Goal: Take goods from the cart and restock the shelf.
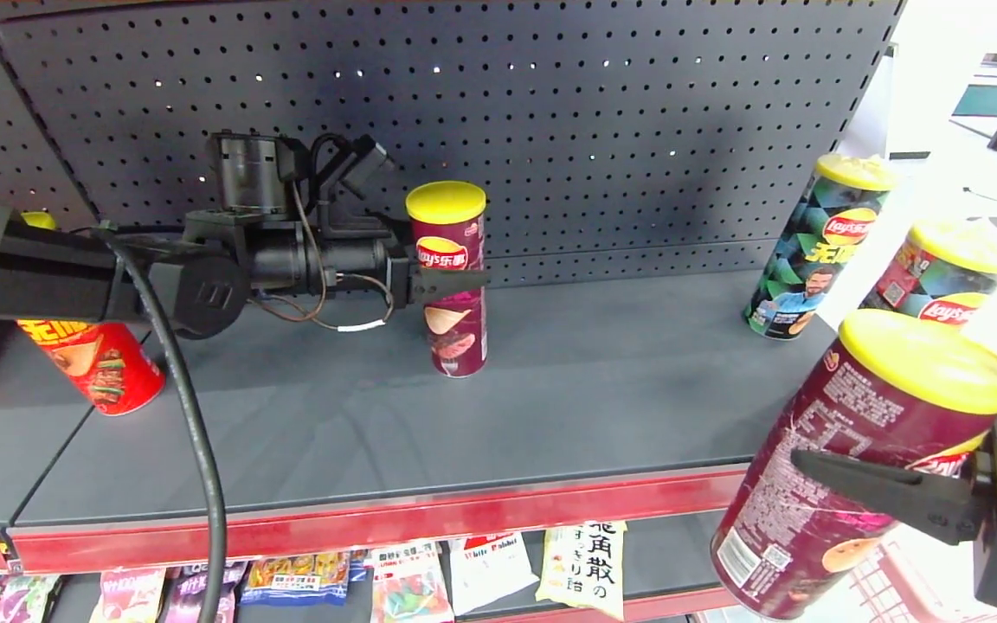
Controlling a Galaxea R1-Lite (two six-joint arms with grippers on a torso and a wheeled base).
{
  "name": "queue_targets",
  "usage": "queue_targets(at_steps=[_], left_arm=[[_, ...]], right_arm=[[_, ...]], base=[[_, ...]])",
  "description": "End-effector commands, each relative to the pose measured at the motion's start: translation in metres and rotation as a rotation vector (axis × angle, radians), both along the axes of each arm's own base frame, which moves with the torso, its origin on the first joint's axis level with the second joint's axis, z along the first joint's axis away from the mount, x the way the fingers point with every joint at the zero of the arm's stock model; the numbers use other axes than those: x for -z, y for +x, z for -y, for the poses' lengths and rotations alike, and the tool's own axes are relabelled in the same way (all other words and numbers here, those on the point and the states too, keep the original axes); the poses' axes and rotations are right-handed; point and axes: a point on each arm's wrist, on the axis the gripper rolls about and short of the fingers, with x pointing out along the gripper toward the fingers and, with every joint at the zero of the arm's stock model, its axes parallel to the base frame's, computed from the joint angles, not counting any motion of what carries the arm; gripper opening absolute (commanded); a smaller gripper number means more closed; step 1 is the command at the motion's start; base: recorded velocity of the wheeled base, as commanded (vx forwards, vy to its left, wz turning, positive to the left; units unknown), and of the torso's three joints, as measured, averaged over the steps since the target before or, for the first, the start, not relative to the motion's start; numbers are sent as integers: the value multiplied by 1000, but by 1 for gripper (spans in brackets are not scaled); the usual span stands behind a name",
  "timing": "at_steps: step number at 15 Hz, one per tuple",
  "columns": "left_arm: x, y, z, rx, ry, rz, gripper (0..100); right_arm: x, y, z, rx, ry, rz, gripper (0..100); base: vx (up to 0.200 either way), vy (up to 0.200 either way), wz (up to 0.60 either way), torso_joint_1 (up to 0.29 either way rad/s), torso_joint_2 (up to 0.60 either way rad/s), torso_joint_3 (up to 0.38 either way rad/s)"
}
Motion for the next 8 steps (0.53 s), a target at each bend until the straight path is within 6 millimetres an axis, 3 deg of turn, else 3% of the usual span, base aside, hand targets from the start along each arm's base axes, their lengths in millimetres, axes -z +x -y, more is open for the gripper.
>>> queue_targets(at_steps=[1,8], left_arm=[[3,1,7,11,-1,-11,0],[-11,-13,18,27,-43,-52,0]], right_arm=[[0,1,0,0,0,0,0],[0,2,0,8,-1,-4,0]], base=[[0,0,0,0,0,0],[0,0,0,0,0,0]])
